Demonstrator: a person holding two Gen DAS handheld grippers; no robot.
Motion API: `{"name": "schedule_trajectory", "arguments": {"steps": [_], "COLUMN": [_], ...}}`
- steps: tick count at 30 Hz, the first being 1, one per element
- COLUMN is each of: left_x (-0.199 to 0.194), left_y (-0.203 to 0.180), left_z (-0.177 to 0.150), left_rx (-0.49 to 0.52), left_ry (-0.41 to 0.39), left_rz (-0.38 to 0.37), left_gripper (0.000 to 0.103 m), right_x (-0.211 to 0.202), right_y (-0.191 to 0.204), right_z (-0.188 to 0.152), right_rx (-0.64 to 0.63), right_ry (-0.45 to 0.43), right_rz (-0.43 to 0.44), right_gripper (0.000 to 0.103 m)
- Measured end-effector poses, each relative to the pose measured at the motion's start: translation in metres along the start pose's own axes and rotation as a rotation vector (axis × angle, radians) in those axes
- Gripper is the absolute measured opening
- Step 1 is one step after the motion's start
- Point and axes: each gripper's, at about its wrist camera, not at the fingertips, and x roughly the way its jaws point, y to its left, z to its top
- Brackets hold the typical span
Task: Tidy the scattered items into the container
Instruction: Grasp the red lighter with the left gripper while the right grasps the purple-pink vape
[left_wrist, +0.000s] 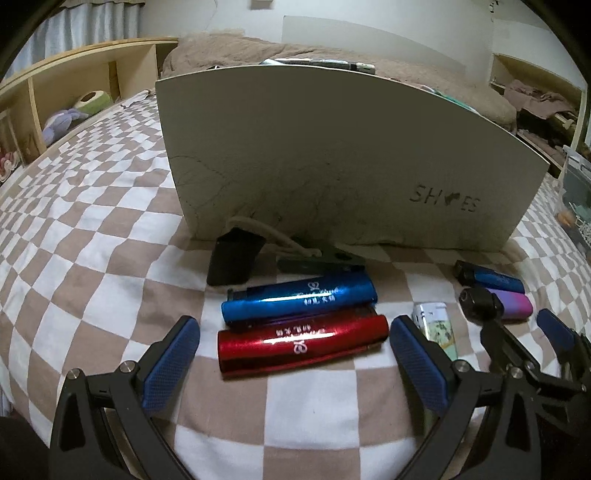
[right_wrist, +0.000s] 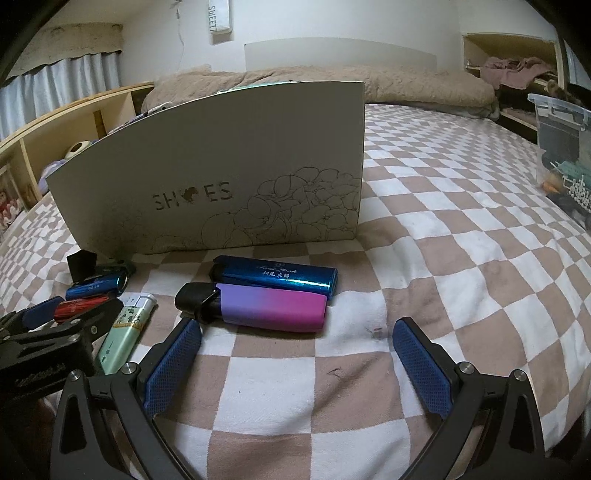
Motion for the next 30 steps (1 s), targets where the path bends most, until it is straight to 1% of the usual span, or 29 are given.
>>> {"name": "schedule_trajectory", "arguments": {"steps": [2, 5, 9, 12, 15, 18, 21, 24, 26, 28, 30], "left_x": [0.000, -0.002, -0.005, -0.007, -0.008, -0.009, -0.009, -0.008, -0.014, -0.014, -0.015], "left_y": [0.000, 0.003, 0.014, 0.029, 0.036, 0.038, 0.038, 0.036, 0.028, 0.030, 0.031], "left_z": [-0.001, -0.004, -0.005, -0.003, -0.002, -0.002, -0.002, -0.003, -0.010, -0.010, -0.010], "left_rx": [0.000, 0.019, 0.075, 0.050, 0.041, 0.039, 0.050, 0.057, 0.050, 0.044, 0.046], "left_ry": [-0.005, -0.015, -0.016, -0.021, -0.026, -0.027, -0.028, -0.033, -0.033, -0.032, -0.034], "left_rz": [0.002, -0.003, -0.049, -0.057, -0.051, -0.056, -0.044, -0.031, -0.035, -0.036, -0.030], "left_gripper": [0.103, 0.103, 0.103, 0.103, 0.103, 0.103, 0.103, 0.103, 0.103, 0.103, 0.103], "right_x": [0.004, 0.002, 0.003, 0.006, 0.006, 0.005, 0.009, 0.018, 0.026, 0.032, 0.035], "right_y": [0.006, 0.006, 0.009, 0.017, 0.026, 0.034, 0.043, 0.048, 0.050, 0.054, 0.057], "right_z": [0.004, 0.003, 0.005, 0.010, 0.015, 0.021, 0.027, 0.034, 0.038, 0.040, 0.039], "right_rx": [-0.002, -0.002, -0.009, -0.020, -0.038, -0.042, -0.047, -0.009, 0.030, 0.027, -0.001], "right_ry": [-0.001, -0.010, -0.012, -0.007, 0.020, 0.060, 0.085, 0.108, 0.121, 0.130, 0.140], "right_rz": [0.001, 0.007, 0.014, 0.014, 0.024, 0.068, 0.074, 0.044, 0.008, -0.026, -0.051], "right_gripper": [0.103, 0.103, 0.103, 0.103, 0.103, 0.103, 0.103, 0.103, 0.103, 0.103, 0.103]}}
